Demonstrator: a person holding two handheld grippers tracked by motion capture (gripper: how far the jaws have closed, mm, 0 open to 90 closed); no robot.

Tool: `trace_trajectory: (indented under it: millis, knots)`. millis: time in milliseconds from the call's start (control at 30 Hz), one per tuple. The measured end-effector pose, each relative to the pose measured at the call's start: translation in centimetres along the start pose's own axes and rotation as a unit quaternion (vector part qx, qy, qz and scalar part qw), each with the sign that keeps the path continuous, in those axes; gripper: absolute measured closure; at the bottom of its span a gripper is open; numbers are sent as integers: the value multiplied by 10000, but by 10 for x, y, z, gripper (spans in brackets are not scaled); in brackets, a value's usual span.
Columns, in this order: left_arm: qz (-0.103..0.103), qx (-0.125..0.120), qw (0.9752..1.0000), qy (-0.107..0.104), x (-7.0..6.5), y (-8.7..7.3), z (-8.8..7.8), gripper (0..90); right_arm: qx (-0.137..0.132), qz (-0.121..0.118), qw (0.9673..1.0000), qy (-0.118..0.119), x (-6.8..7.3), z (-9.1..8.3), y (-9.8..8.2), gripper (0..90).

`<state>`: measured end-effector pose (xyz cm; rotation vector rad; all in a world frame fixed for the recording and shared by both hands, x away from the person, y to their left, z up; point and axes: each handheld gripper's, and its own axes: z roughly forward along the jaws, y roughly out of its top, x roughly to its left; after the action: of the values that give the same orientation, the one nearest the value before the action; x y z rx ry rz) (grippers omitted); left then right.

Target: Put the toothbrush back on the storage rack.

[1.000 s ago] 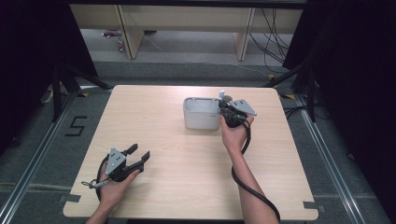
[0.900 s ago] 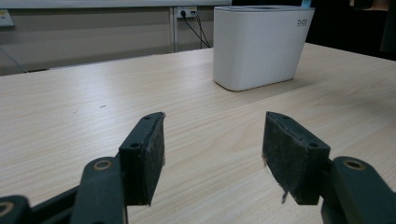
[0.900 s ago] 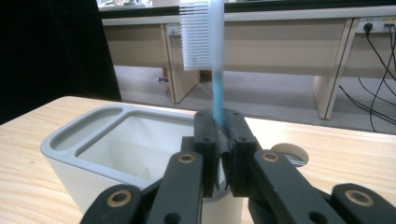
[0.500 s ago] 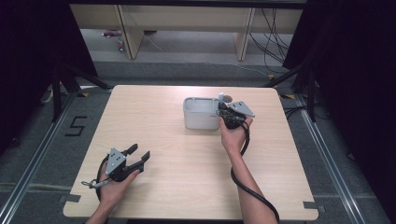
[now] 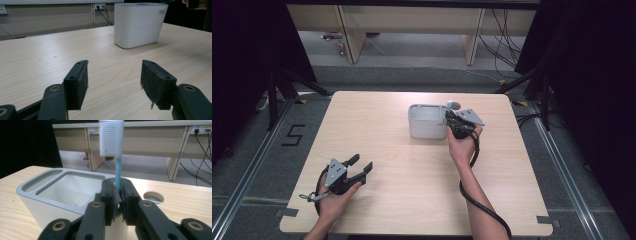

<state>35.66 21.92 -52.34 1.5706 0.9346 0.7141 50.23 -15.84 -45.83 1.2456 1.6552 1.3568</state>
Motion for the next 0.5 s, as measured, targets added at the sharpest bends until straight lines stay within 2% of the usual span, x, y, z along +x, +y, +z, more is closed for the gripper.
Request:
trace_trajectory:
  millis: [67, 133, 233, 267, 333, 433, 467, 500]
  knots:
    - [-3, -4, 10000, 1, 0, 0, 0, 386, -6, -129, 9999, -3, -2, -1, 2, 743]
    - [-1, -3, 10000, 4, -1, 0, 0, 386, 16, -160, 9999, -31, -3, -1, 3, 688]
    - [-9, -4, 10000, 4, -1, 0, 0, 386, -2, 18, 10000, -77, -4, -4, 5, 612]
    - [-7, -1, 10000, 3, -1, 0, 0, 386, 10, -21, 9999, -101, -6, -6, 6, 595]
    - [-2, -33, 10000, -10, -1, 0, 1, 386, 31, 154, 9998, -119, -6, -7, 6, 569]
    - [-21, -77, 10000, -33, -1, -1, 2, 386, 78, 9, 9999, -67, -12, -8, 5, 563]
    - [-22, -27, 10000, -8, -1, 0, 1, 386, 112, 95, 9999, -70, -12, -10, 5, 561]
    - [-42, -86, 9999, -32, -1, -1, 2, 386, 126, 40, 9999, -67, -13, -10, 4, 560]
